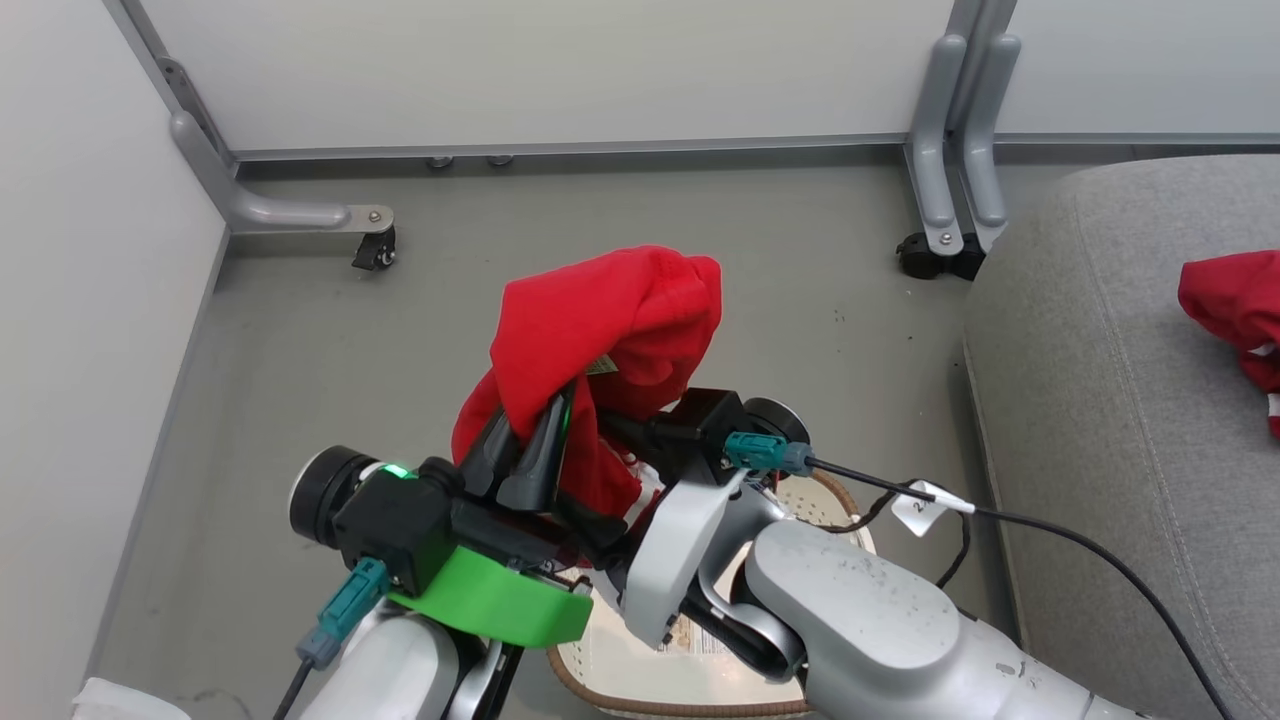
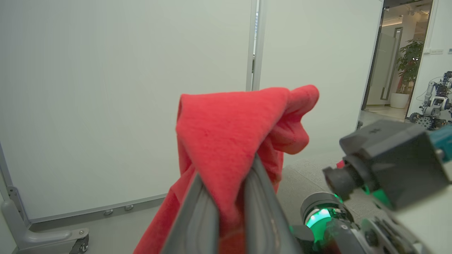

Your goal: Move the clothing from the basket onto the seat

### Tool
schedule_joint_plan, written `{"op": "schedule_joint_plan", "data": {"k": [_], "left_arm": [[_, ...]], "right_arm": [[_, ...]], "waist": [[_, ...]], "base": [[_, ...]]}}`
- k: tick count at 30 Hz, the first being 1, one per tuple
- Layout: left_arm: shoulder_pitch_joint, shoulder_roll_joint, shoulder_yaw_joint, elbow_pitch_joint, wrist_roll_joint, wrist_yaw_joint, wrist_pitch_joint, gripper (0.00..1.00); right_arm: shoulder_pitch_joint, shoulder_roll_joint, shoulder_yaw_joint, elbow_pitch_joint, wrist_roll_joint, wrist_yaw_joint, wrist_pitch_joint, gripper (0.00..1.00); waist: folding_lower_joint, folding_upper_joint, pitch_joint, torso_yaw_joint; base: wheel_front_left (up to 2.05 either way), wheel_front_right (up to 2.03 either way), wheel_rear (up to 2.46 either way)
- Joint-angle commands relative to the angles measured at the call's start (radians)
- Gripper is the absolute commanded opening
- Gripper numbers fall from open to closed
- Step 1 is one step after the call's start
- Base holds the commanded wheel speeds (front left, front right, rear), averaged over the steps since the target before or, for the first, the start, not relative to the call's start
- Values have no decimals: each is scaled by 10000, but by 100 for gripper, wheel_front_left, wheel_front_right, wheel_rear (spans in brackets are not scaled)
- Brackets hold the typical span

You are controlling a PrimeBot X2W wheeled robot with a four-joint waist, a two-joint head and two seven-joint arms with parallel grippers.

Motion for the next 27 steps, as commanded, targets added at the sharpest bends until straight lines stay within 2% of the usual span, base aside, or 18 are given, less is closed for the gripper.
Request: {"op": "schedule_joint_plan", "data": {"k": [1, 2, 11, 27], "left_arm": [[-143, -24, -28, 3, 62, -62, -77, 0], [-149, -37, -38, 17, 49, -59, -83, 0], [-84, -28, -46, 77, -18, -25, -109, 0], [24, 24, -84, 137, -63, 114, -153, 0]], "right_arm": [[-199, -1, 159, 130, 228, -1, -112, 30], [-273, 0, 251, 185, 364, -1, -153, 0], [-758, 4, 893, 736, 1201, 0, -510, 0], [-1120, 3, 1363, 1283, 1863, 0, -867, 0]], "waist": [[0, 0, -4, 32], [0, 0, -9, 43], [0, 0, -76, 46], [0, 0, -179, 23]], "base": [[0, 0, 0], [0, 0, 0], [0, 0, 0], [0, 0, 0]]}}
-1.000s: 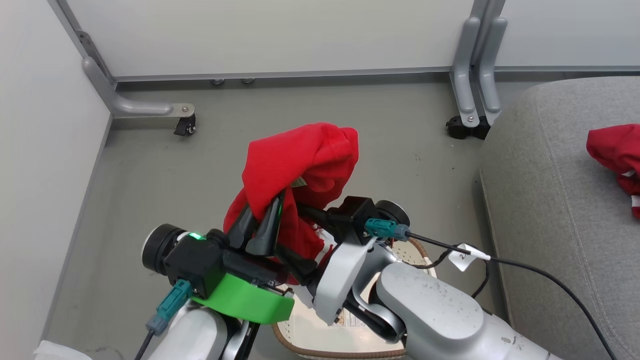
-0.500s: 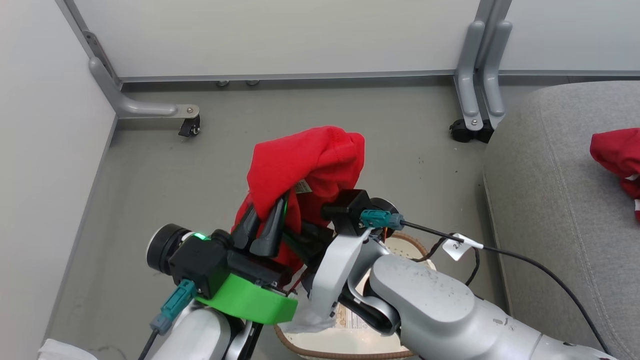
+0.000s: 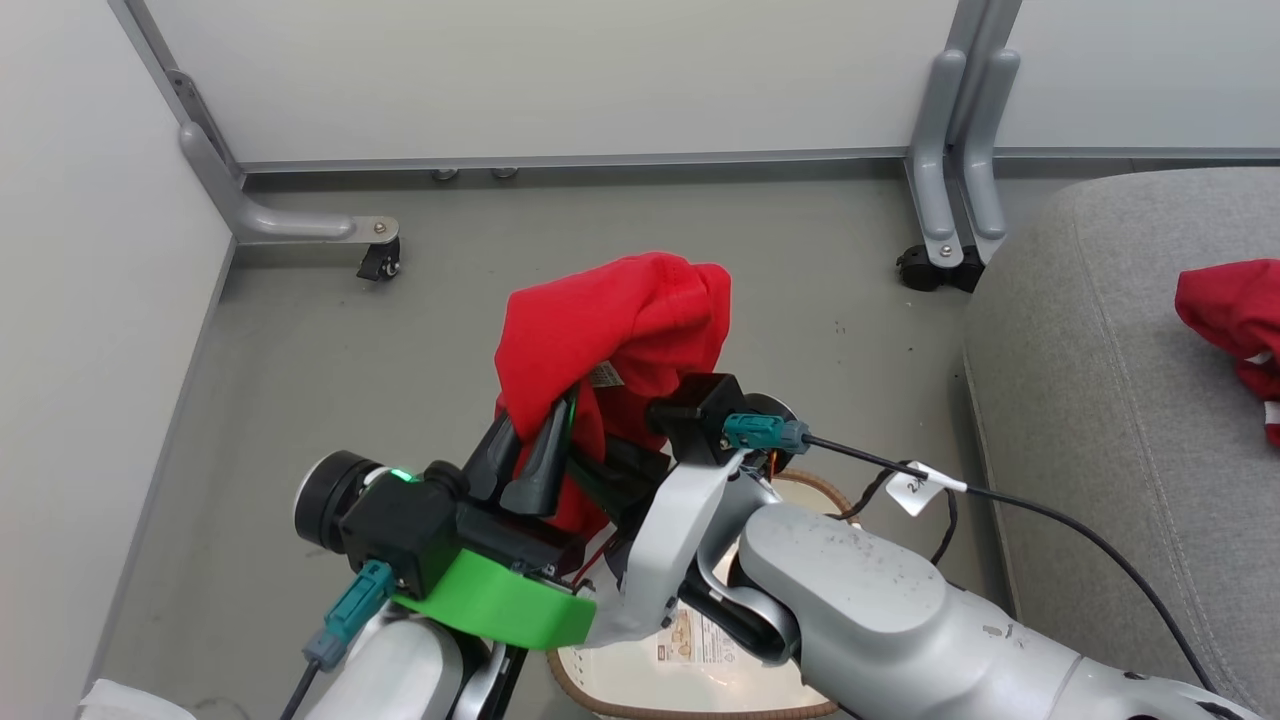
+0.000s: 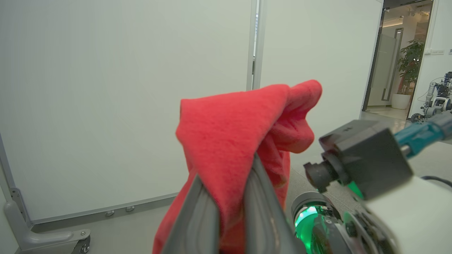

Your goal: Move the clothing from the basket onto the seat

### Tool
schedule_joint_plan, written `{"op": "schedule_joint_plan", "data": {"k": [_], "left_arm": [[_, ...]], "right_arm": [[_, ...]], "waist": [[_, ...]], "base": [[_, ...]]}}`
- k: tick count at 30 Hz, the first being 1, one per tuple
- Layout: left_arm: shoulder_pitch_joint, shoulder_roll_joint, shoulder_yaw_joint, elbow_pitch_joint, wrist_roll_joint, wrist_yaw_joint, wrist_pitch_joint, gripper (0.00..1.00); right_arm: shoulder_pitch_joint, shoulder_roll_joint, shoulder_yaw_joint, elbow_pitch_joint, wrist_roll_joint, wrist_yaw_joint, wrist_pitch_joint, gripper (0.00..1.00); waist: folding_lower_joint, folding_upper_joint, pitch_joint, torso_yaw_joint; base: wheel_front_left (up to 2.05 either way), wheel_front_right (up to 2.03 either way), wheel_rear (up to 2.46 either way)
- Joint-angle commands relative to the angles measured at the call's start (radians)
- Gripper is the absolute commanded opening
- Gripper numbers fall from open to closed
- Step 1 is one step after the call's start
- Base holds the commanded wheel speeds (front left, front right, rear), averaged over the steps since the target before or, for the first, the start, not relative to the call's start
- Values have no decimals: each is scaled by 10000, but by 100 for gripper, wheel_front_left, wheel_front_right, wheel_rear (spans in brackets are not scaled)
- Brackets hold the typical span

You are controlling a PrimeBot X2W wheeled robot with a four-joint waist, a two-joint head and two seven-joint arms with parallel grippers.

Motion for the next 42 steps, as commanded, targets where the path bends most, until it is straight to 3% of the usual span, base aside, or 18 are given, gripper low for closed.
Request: {"op": "schedule_joint_plan", "data": {"k": [1, 3, 4, 5, 6, 7, 22, 31, 42], "left_arm": [[20, 41, 13, 3, -21, 78, -70, 0], [19, 70, 15, 27, -13, 110, -42, 0], [28, 76, 36, 59, 21, 167, 26, 15], [25, 79, 22, 68, 58, 195, 55, 42], [28, 98, 22, 90, 97, 253, 80, 91], [7, 142, 51, 98, 214, 327, 66, 100], [1002, 1012, 1506, 535, 20, 1505, -83, 100], [1785, 1411, 2167, 1276, -333, 1616, -123, 100], [2038, 1412, 2359, 1657, -318, 1517, -180, 100]], "right_arm": [[-142, -3, 36, 66, 93, -2, -49, 0], [-176, -3, 61, 100, 106, -2, -86, 0], [-185, -3, 65, 112, 126, -3, -96, 0], [-192, -3, 69, 134, 142, -2, -114, 0], [-199, -3, 63, 143, 150, -3, -123, 0], [-227, -3, 39, 157, 124, -2, -132, 0], [56, 0, -1085, 370, -673, -2, -197, 0], [819, -3, -2446, 50, -1734, -2, -202, 0], [1732, -33, -3760, -558, -2798, -2, 71, 0]], "waist": [[0, 0, 1, 2], [0, 0, 2, 3], [0, 0, -1, 3], [0, 0, -9, 5], [0, 0, -15, 6], [0, 0, -18, 6], [0, 0, -83, 78], [0, 0, -172, 97], [0, 0, -118, -214]], "base": [[0, 0, 0], [0, 0, 0], [0, 0, 0], [0, 0, 0], [0, 0, 0], [0, 0, 0], [0, 0, 0], [0, 0, 0], [0, 0, 0]]}}
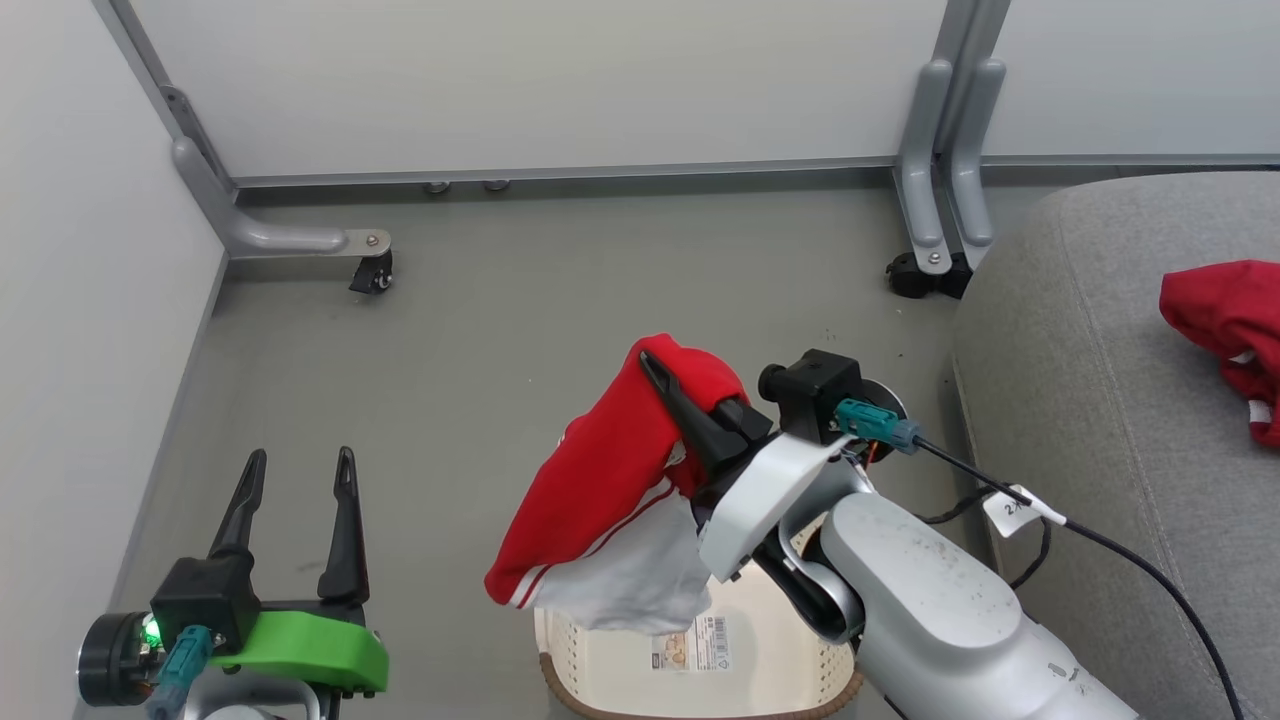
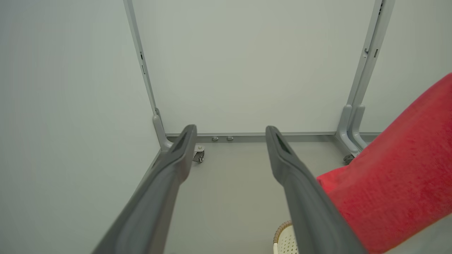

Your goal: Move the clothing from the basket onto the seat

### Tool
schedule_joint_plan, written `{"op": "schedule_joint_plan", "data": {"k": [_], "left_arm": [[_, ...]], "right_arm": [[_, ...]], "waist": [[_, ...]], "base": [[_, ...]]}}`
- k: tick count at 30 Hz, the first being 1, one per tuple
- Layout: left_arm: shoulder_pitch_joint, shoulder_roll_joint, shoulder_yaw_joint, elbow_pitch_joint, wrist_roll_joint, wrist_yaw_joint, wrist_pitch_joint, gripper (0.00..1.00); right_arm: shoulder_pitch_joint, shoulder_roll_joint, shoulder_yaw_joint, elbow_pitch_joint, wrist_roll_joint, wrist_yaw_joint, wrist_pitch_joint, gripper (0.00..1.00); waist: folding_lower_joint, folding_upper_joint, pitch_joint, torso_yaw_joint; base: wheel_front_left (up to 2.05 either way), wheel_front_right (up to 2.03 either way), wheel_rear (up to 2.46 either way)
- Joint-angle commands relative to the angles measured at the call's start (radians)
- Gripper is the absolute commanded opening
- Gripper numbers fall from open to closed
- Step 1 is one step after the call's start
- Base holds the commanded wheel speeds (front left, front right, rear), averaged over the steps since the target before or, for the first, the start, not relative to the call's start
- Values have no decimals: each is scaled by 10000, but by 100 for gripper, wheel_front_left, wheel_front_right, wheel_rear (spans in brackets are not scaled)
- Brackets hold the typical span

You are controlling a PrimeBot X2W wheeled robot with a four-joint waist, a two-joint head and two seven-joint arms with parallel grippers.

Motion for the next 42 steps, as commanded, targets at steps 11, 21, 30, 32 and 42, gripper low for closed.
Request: {"op": "schedule_joint_plan", "data": {"k": [11, 21, 30, 32, 42], "left_arm": [[-3, 66, 118, -15, 192, -107, -71, 100], [-298, 355, 202, -309, 347, -166, -30, 100], [-537, 718, 228, -696, 513, -60, 291, 100], [-554, 805, 251, -813, 526, -45, 355, 100], [-796, 1310, 405, -1424, 664, 95, 717, 100]], "right_arm": [[950, -201, -1566, -1400, -1007, -1, 556, 0], [2088, -367, -3587, -3106, -1939, 0, 1069, 0], [3177, -196, -5108, -4582, -2237, 0, 1436, 0], [3302, -160, -5329, -4785, -2247, 0, 1464, 0], [2866, -129, -6512, -5177, -2180, 0, 1348, 0]], "waist": [[-1, 0, 458, -1368], [-1, 0, 1141, -3188], [-1, 0, 1737, -4810], [-1, 0, 1855, -5103], [-1, 0, 2703, -5862]], "base": [[0, 0, 0], [0, 0, 0], [0, 0, 0], [0, 0, 0], [0, 0, 0]]}}
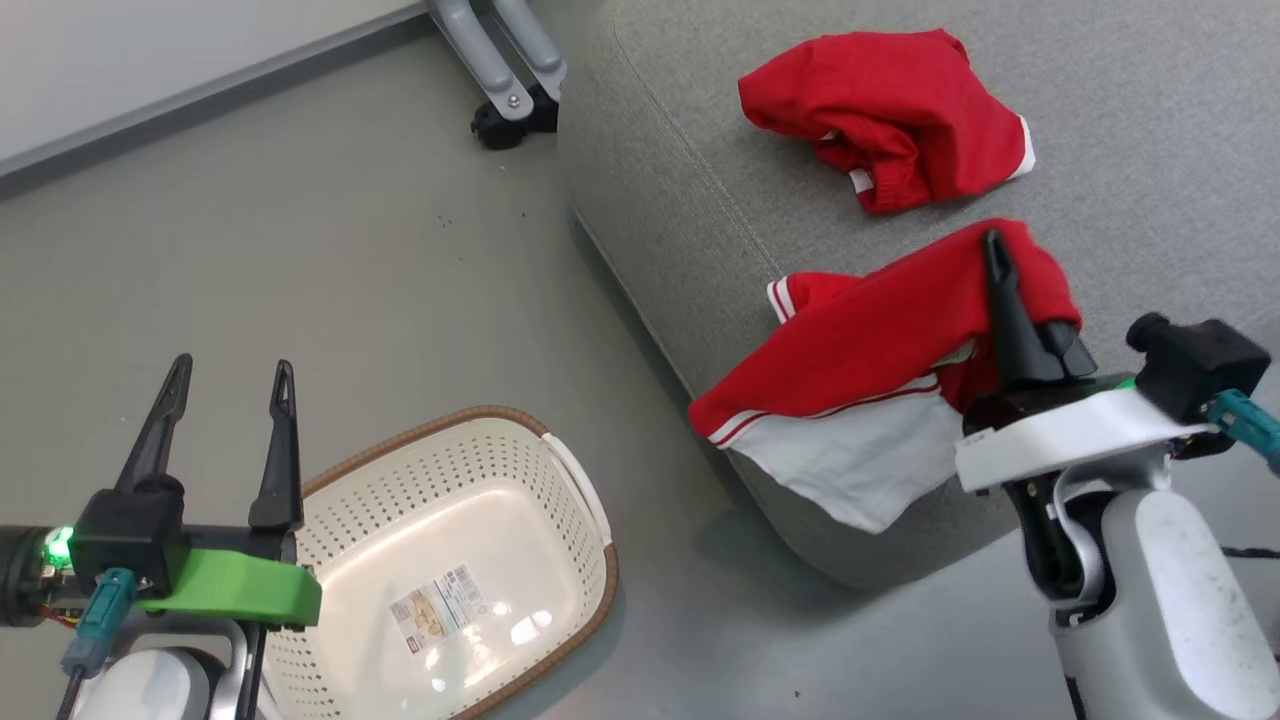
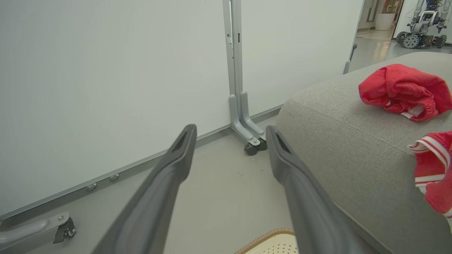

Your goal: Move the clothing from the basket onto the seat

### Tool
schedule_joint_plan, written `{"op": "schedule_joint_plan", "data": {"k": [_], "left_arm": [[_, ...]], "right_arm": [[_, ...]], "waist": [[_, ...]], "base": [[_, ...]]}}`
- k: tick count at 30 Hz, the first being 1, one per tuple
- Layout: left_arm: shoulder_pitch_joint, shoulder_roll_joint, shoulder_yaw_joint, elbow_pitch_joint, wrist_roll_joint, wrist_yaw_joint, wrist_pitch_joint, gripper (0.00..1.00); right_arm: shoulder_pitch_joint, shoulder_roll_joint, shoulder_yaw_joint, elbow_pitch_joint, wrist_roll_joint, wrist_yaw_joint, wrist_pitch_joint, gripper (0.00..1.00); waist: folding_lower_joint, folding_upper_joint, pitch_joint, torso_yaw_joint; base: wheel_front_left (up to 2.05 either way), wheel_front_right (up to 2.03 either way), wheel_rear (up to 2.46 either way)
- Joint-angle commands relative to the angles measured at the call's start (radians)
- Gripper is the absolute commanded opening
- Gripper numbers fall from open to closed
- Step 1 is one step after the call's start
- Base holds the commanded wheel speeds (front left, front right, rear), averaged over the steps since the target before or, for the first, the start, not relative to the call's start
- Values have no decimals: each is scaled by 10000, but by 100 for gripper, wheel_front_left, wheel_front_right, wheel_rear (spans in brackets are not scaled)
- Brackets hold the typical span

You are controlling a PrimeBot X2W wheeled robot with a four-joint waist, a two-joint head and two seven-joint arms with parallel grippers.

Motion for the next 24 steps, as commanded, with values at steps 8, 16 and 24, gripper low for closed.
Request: {"op": "schedule_joint_plan", "data": {"k": [8, 16, 24], "left_arm": [[-892, 602, 100, -656, 248, -129, 412, 100], [-1761, 979, 154, -1284, 512, -216, 722, 100], [-2472, 1060, 122, -1585, 587, -369, 702, 100]], "right_arm": [[-2000, -599, -1464, 608, 491, 0, -319, 0], [-4302, -1941, -2679, 1271, 862, -1, -293, 0], [-6176, -3671, -3678, 2207, 1177, -1, 12, 0]], "waist": [[0, -1, 1874, -82], [0, -1, 3209, 607], [0, -1, 4390, 1461]], "base": [[0, 0, 0], [0, 0, 0], [0, 0, 0]]}}
